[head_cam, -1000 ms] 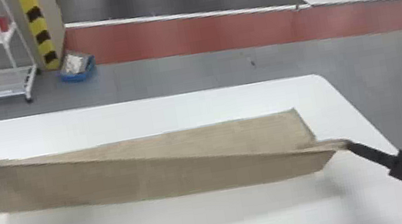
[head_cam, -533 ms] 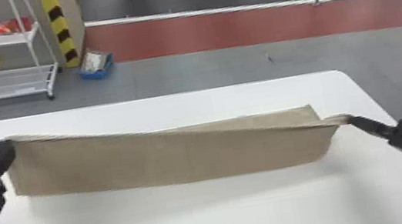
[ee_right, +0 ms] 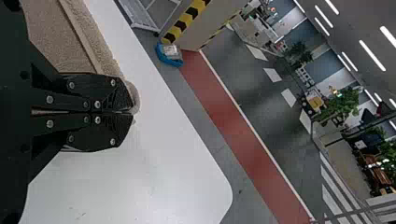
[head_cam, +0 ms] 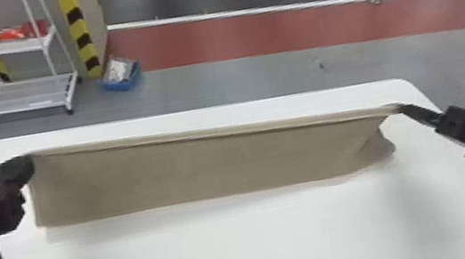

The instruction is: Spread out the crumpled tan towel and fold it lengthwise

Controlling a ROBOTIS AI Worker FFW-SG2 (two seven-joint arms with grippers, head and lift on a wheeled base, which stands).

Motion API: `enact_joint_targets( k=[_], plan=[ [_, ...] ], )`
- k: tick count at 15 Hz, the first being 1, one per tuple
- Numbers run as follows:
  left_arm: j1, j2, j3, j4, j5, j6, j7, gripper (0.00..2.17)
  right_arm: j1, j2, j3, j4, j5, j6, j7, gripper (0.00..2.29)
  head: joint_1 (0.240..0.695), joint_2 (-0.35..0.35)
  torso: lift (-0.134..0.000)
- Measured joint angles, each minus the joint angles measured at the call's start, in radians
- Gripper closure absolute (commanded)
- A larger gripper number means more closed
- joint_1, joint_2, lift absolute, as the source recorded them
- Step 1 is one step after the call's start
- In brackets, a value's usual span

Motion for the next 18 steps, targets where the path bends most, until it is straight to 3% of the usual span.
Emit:
enact_joint_targets(
  k=[5, 7, 10, 11, 12, 13, 14, 15, 16, 18],
  plan=[
    [-0.063, -0.004, -0.043, 0.062, -0.020, 0.034, -0.005, 1.38, -0.017, -0.004, 0.038, 0.038, 0.031, -0.034, -0.030, 1.69, 0.695, -0.124, -0.124],
    [-0.077, -0.004, -0.053, 0.079, -0.027, 0.038, -0.007, 1.36, -0.028, -0.013, 0.046, 0.042, 0.031, -0.022, -0.050, 1.44, 0.695, -0.128, -0.124],
    [-0.112, -0.004, -0.085, 0.120, -0.051, 0.055, -0.026, 1.36, -0.069, -0.022, 0.092, 0.089, 0.057, -0.019, -0.055, 1.42, 0.695, -0.125, -0.124],
    [-0.130, -0.004, -0.100, 0.144, -0.061, 0.063, -0.030, 1.23, -0.090, -0.022, 0.112, 0.119, 0.072, -0.025, -0.055, 1.27, 0.695, -0.122, -0.124],
    [-0.149, -0.007, -0.118, 0.172, -0.076, 0.068, -0.030, 0.92, -0.111, -0.022, 0.131, 0.152, 0.084, -0.038, -0.057, 1.19, 0.695, -0.120, -0.124],
    [-0.168, -0.012, -0.135, 0.200, -0.092, 0.070, -0.030, 0.77, -0.126, -0.022, 0.148, 0.179, 0.094, -0.054, -0.062, 1.19, 0.695, -0.119, -0.124],
    [-0.193, -0.017, -0.156, 0.237, -0.108, 0.070, -0.031, 0.44, -0.142, -0.021, 0.166, 0.209, 0.104, -0.078, -0.066, 1.10, 0.695, -0.119, -0.124],
    [-0.220, -0.024, -0.177, 0.280, -0.123, 0.068, -0.030, 0.12, -0.157, -0.021, 0.183, 0.241, 0.114, -0.112, -0.067, 0.66, 0.695, -0.119, -0.124],
    [-0.242, -0.033, -0.190, 0.315, -0.135, 0.063, -0.027, 0.01, -0.168, -0.019, 0.195, 0.269, 0.121, -0.150, -0.067, 0.07, 0.695, -0.120, -0.124],
    [-0.270, -0.051, -0.200, 0.369, -0.151, 0.035, 0.005, 0.02, -0.176, -0.016, 0.207, 0.326, 0.127, -0.306, -0.067, 0.00, 0.695, -0.125, -0.124]
  ],
)
